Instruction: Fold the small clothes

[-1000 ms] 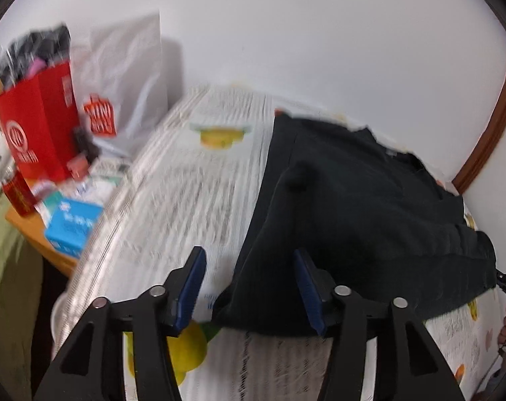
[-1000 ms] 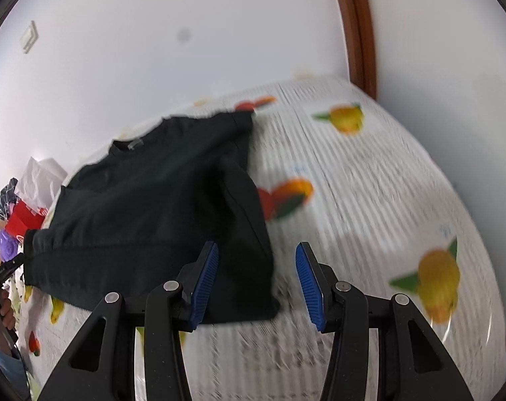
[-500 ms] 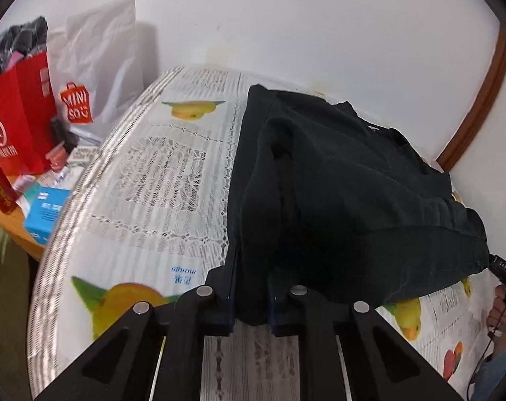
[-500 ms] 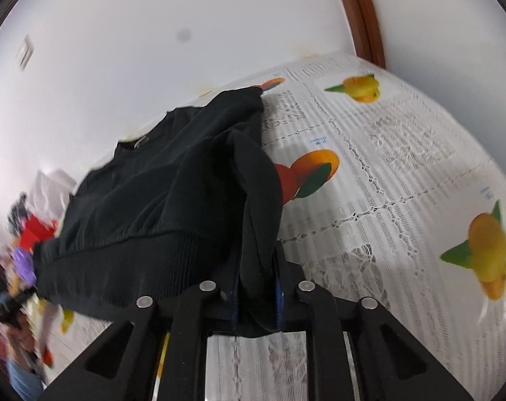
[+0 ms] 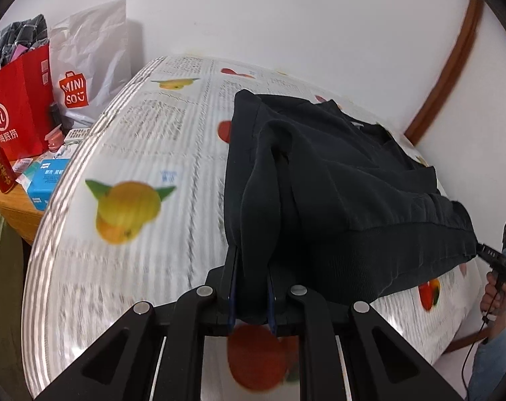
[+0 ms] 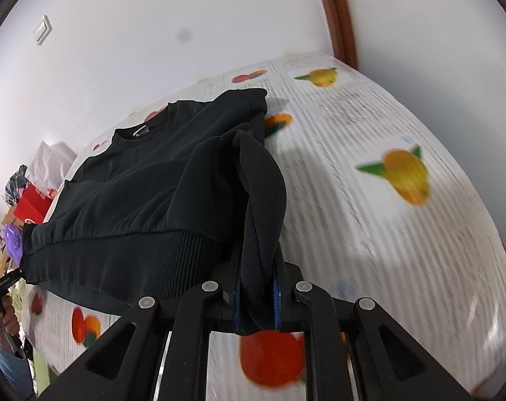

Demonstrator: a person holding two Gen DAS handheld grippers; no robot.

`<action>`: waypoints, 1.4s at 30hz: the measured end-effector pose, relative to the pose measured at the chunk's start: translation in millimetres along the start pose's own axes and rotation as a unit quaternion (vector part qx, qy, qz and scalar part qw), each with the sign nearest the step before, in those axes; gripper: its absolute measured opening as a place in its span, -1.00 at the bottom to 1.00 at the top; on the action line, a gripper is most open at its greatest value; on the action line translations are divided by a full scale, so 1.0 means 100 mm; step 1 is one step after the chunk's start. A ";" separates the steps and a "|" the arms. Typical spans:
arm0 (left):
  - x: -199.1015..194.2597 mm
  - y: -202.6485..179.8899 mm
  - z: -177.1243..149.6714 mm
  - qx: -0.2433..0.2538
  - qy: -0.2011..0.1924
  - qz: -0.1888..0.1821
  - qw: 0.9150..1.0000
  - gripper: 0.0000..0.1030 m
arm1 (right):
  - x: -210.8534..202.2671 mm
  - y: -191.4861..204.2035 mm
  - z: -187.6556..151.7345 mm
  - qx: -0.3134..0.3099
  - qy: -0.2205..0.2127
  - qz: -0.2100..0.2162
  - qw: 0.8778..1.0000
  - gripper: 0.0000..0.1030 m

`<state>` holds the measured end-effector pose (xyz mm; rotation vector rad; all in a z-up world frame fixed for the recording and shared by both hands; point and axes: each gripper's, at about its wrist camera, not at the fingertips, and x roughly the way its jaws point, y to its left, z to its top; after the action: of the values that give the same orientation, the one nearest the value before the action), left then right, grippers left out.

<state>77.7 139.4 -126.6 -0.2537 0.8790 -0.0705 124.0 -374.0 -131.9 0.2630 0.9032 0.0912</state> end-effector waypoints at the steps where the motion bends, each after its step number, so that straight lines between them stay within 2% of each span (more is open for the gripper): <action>1: -0.01 -0.03 -0.03 0.009 0.000 0.005 1.000 -0.72 | -0.04 0.00 -0.04 -0.003 0.001 -0.008 1.000 -0.71; 3: -0.06 -0.07 -0.06 0.022 -0.002 0.024 0.999 -0.65 | -0.12 0.03 -0.07 -0.013 0.003 -0.034 0.999 -0.64; 6: -0.20 -0.08 -0.05 0.021 -0.023 0.038 0.999 -0.64 | -0.38 0.12 -0.11 -0.022 -0.029 -0.061 0.997 -0.56; 8: -0.35 -0.07 -0.02 0.013 -0.044 0.028 0.999 -0.63 | -0.56 0.22 -0.14 -0.034 -0.049 -0.054 0.997 -0.23; 11: -0.49 -0.13 0.01 0.011 -0.062 0.003 0.998 -0.40 | -0.62 0.36 -0.15 -0.051 -0.060 -0.037 0.996 -0.17; 12: -0.51 -0.15 0.01 0.011 -0.065 -0.006 0.998 -0.19 | -0.60 0.39 -0.16 -0.053 -0.057 -0.035 0.996 -0.17; 13: -0.52 -0.19 -0.01 0.013 -0.067 -0.019 0.997 -0.11 | -0.58 0.42 -0.18 -0.053 -0.055 -0.033 0.997 -0.17; 15: -0.49 -0.27 -0.04 0.019 -0.057 -0.036 0.998 -0.11 | -0.48 0.46 -0.22 -0.049 -0.042 -0.029 0.998 -0.17; 20: -0.27 -0.37 -0.09 0.022 -0.021 -0.032 0.999 -0.11 | -0.18 0.51 -0.21 -0.036 -0.021 -0.029 0.999 -0.17; 24: 0.02 -0.39 -0.12 0.008 0.020 -0.048 0.999 -0.11 | -0.08 0.49 -0.18 -0.020 -0.027 -0.019 0.999 -0.17; 26: 0.06 -0.39 -0.14 0.003 0.022 -0.053 0.998 -0.11 | -0.05 0.50 -0.16 -0.020 -0.030 -0.020 0.999 -0.18; 27: 0.07 -0.41 -0.13 -0.001 0.019 -0.051 0.999 -0.16 | -0.05 0.51 -0.16 -0.019 -0.033 -0.022 0.999 -0.22; 29: 0.03 -0.44 -0.12 0.003 0.010 -0.036 0.999 -0.46 | -0.08 0.57 -0.16 -0.031 -0.044 -0.034 0.998 -0.67; 30: -0.02 -0.45 -0.10 0.008 0.002 -0.033 0.999 -0.67 | -0.12 0.59 -0.15 -0.038 -0.050 -0.032 0.997 -0.75; 31: -0.06 -0.45 -0.08 0.009 -0.003 -0.037 0.999 -0.75 | -0.17 0.59 -0.13 -0.040 -0.056 -0.024 0.997 -0.85; 33: -0.14 -0.41 0.00 -0.002 -0.008 -0.058 0.998 -0.83 | -0.32 0.59 -0.07 -0.035 -0.079 -0.002 0.996 -0.86; 36: -0.23 -0.34 0.13 -0.029 -0.017 -0.090 0.995 -0.84 | -0.44 0.60 0.06 -0.021 -0.098 0.027 0.995 -0.86; 42: -0.24 -0.38 0.40 -0.040 -0.036 -0.106 0.993 -0.84 | -0.46 0.61 0.42 0.003 -0.123 0.052 0.991 -0.87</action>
<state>94.8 114.4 -75.2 -0.4217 0.7809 -0.2221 130.2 -331.6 -56.2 0.3196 0.6455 0.1498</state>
